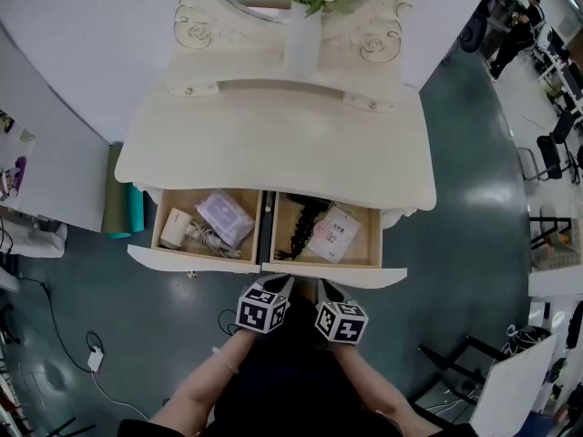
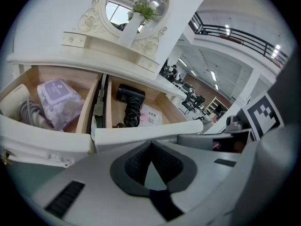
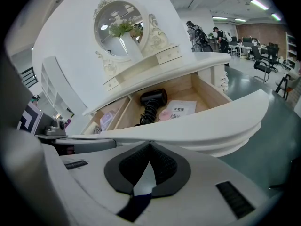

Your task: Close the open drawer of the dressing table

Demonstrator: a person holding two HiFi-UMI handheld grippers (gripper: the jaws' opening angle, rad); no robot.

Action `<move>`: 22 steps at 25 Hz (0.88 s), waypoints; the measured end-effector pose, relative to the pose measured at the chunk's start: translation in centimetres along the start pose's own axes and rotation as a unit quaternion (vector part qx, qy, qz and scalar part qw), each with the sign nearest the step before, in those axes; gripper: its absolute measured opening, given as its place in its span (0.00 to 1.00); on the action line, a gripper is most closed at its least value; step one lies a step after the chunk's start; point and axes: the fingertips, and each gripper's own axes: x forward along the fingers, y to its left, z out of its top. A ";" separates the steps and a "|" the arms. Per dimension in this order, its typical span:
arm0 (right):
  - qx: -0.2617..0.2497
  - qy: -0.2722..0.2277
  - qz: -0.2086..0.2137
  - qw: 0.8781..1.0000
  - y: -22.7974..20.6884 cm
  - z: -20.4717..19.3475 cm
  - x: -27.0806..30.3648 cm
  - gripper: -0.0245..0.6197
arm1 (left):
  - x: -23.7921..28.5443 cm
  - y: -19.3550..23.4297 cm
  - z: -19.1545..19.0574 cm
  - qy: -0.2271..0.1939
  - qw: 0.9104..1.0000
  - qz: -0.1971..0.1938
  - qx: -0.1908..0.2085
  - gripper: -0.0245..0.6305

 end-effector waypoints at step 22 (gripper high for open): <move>0.012 -0.006 0.005 1.000 -0.1 1.2 1.0 0.06 | 0.9 0.4 1.5 -0.012 1.000 0.010 -0.017 0.08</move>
